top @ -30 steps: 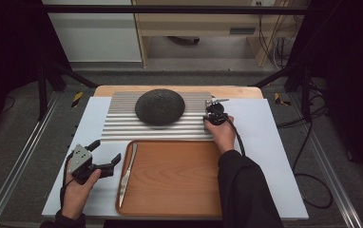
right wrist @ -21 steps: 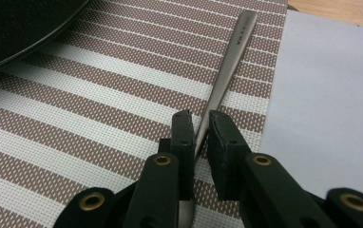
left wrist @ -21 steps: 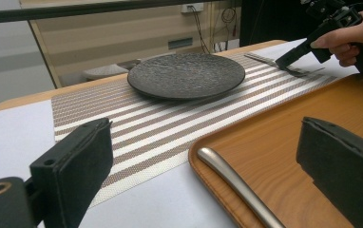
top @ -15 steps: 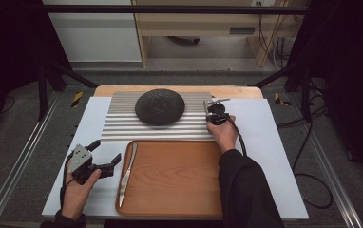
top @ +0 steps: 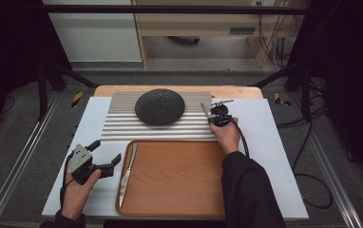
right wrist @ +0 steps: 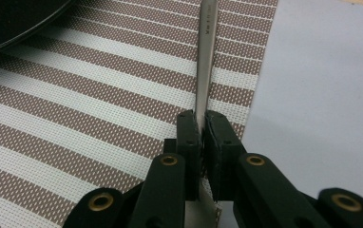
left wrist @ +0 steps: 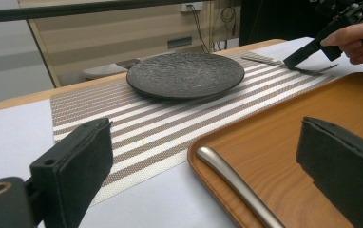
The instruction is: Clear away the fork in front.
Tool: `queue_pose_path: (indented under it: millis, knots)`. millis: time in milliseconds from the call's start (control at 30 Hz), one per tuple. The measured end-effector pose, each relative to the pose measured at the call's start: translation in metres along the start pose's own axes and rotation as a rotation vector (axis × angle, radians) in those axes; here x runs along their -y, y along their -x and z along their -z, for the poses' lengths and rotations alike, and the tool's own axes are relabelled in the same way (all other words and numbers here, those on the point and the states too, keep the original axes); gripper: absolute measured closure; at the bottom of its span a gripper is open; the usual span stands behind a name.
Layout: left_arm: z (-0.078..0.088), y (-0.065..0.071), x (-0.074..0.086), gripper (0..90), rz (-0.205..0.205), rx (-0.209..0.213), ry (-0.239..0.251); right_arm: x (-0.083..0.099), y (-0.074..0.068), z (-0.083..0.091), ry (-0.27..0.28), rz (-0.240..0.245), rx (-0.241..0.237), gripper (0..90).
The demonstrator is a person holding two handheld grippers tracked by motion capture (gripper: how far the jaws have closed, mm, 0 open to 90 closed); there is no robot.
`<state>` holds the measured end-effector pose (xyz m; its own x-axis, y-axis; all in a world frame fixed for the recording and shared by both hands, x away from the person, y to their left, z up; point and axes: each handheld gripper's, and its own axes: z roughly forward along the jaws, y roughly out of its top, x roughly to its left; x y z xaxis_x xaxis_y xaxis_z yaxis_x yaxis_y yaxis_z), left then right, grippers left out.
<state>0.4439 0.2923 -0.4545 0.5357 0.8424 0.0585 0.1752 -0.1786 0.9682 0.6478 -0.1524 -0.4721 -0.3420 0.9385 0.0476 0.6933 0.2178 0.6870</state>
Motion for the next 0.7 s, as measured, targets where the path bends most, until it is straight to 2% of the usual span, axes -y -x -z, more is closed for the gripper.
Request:
queue_pose_path:
  millis: [300,500,700]
  knots:
    - [-0.0001,0.0003,0.0,5.0,-0.004,-0.003,-0.003,0.001,-0.0002,0.0004,0.005,0.002,0.003,84.7]
    - [-0.0003,0.0005,0.0,5.0,0.001,0.003,-0.002,0.0005,0.0002,-0.0004,0.009,0.007,0.004,81.4]
    - [-0.0006,0.0007,0.0001,5.0,-0.002,0.002,-0.003,0.0001,0.0012,-0.0024,0.021,-0.005,0.006,81.1]
